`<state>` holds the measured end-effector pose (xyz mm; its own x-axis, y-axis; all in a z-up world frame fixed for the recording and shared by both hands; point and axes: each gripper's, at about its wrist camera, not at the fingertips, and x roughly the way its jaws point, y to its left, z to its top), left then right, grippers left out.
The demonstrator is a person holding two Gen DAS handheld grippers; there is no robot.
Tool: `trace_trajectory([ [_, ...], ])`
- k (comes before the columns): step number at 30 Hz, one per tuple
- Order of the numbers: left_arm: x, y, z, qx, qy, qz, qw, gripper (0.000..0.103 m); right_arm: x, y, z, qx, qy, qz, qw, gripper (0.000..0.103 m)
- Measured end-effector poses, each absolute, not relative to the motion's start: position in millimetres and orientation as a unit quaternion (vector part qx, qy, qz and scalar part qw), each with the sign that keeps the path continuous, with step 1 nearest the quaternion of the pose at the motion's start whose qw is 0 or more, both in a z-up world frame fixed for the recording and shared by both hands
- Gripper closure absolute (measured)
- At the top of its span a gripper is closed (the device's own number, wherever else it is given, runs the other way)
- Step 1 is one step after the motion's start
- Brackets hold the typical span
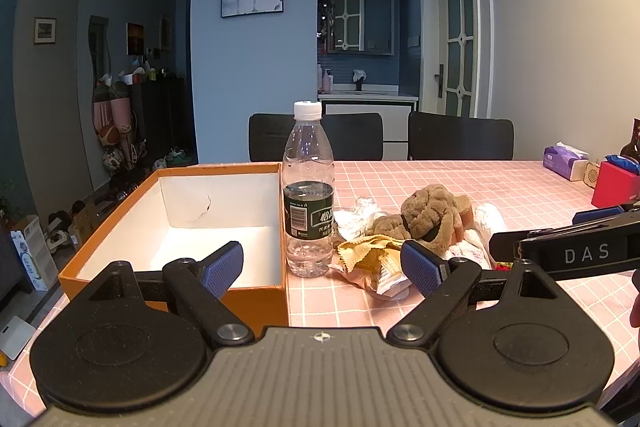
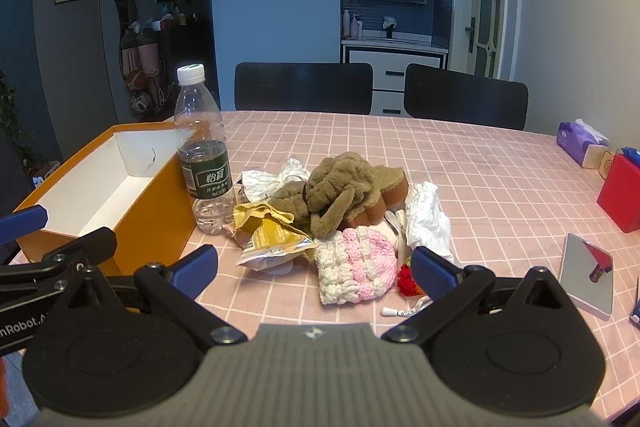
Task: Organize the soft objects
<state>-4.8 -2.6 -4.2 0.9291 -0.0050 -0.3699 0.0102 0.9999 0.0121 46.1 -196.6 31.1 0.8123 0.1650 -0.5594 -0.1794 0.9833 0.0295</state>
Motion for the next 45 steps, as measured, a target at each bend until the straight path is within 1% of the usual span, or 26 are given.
trace_trajectory([
  [23,-1.7,-1.4,-5.5,0.008,0.19,-0.005,0.982,0.0,53.7,-193.8,29.9,-0.021,0.299,0.087,0.95,0.002],
  [45,17.4,-6.4,-9.3,0.014,0.209,-0.022,0.978,0.0,63.9,-196.2,22.9,-0.029,0.308,0.081,0.948,0.002],
])
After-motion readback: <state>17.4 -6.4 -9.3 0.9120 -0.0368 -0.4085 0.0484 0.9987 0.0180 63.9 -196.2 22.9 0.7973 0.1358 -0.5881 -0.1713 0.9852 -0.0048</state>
